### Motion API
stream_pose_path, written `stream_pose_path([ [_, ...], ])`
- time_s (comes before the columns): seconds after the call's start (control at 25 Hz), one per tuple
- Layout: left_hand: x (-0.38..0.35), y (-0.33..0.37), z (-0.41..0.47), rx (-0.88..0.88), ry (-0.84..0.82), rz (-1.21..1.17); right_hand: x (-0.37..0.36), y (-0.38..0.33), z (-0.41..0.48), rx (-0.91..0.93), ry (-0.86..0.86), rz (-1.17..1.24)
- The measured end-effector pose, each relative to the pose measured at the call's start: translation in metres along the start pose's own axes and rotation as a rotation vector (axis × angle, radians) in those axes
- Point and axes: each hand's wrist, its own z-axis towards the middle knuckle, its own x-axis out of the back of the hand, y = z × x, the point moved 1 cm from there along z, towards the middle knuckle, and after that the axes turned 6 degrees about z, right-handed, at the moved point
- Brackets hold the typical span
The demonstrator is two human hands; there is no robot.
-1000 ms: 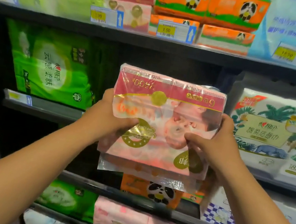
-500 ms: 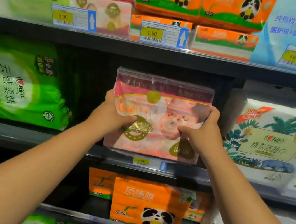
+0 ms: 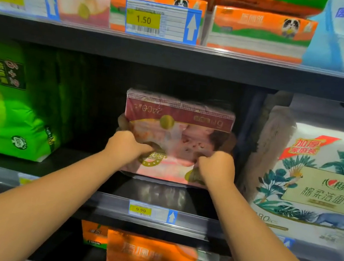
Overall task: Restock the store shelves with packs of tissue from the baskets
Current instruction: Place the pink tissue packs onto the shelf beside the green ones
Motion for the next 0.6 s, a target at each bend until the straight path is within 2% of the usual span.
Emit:
stream_pose_path([
  [0.08, -0.01, 0.007, 0.015, 0.007, 0.045, 0.0, -0.002, 0.001, 0.016, 0.002, 0.018, 0.044],
  [0.2, -0.022, 0.015, 0.039, 0.002, 0.085, -0.128, -0.011, 0.001, 0.032, 0.077, 0.085, 0.268],
  [0.28, -0.03, 0.014, 0.053, -0.014, 0.078, -0.11, -0.019, 0.002, 0.041, 0.042, 0.072, 0.239],
  [0.4, -0.039, 0.012, 0.073, -0.092, 0.09, -0.094, -0.027, 0.005, 0.052, 0.038, 0.099, 0.046],
  [0.52, -0.049, 0.009, 0.089, -0.177, 0.077, -0.123, -0.032, 0.006, 0.049, 0.158, 0.167, -0.388],
  [0.6, -0.054, 0.013, 0.093, -0.207, 0.087, -0.118, -0.034, 0.001, 0.042, 0.258, 0.077, -0.635],
])
